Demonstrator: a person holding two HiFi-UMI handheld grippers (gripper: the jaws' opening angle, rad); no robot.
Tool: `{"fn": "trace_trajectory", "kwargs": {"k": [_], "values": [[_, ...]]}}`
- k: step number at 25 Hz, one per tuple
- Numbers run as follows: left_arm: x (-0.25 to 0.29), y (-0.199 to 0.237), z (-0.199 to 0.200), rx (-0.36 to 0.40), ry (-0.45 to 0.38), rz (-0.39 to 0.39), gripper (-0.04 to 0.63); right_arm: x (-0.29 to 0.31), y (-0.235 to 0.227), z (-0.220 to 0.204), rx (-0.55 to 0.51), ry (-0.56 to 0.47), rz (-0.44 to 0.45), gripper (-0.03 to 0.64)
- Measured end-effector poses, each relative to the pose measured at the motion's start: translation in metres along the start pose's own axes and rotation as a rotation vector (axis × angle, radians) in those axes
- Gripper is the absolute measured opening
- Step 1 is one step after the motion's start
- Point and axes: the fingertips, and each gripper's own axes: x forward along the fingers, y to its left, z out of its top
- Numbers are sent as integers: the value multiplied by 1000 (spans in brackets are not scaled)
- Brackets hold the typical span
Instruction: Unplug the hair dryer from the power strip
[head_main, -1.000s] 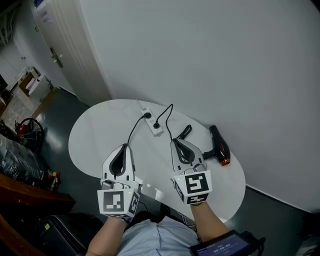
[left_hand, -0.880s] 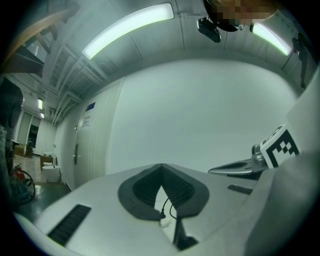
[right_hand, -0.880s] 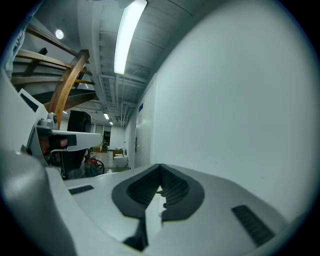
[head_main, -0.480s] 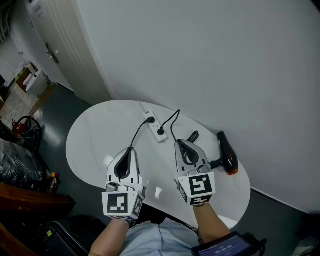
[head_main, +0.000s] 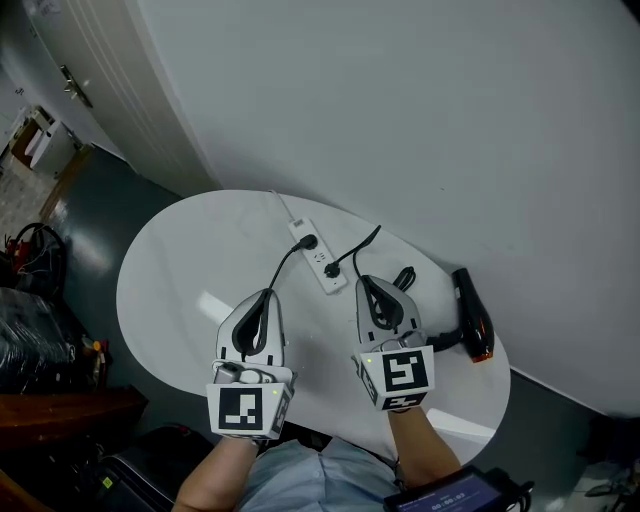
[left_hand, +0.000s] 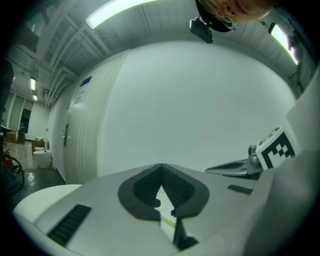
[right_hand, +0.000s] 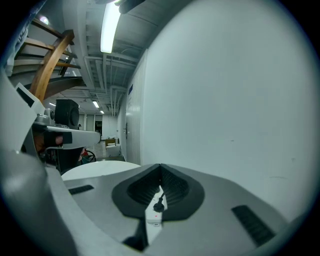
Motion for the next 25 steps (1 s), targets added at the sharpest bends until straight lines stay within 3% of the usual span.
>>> {"fn": "trace_trajectory", "kwargs": {"k": [16, 24, 25], "values": [[54, 20, -54, -41, 95, -46, -2, 57, 0, -98, 74, 205, -9, -2], [66, 33, -70, -57, 134, -38, -2, 73, 6, -112, 82, 232, 8, -2], [67, 35, -72, -58, 136, -38, -2, 76, 8, -113, 86, 236, 24, 25]]}}
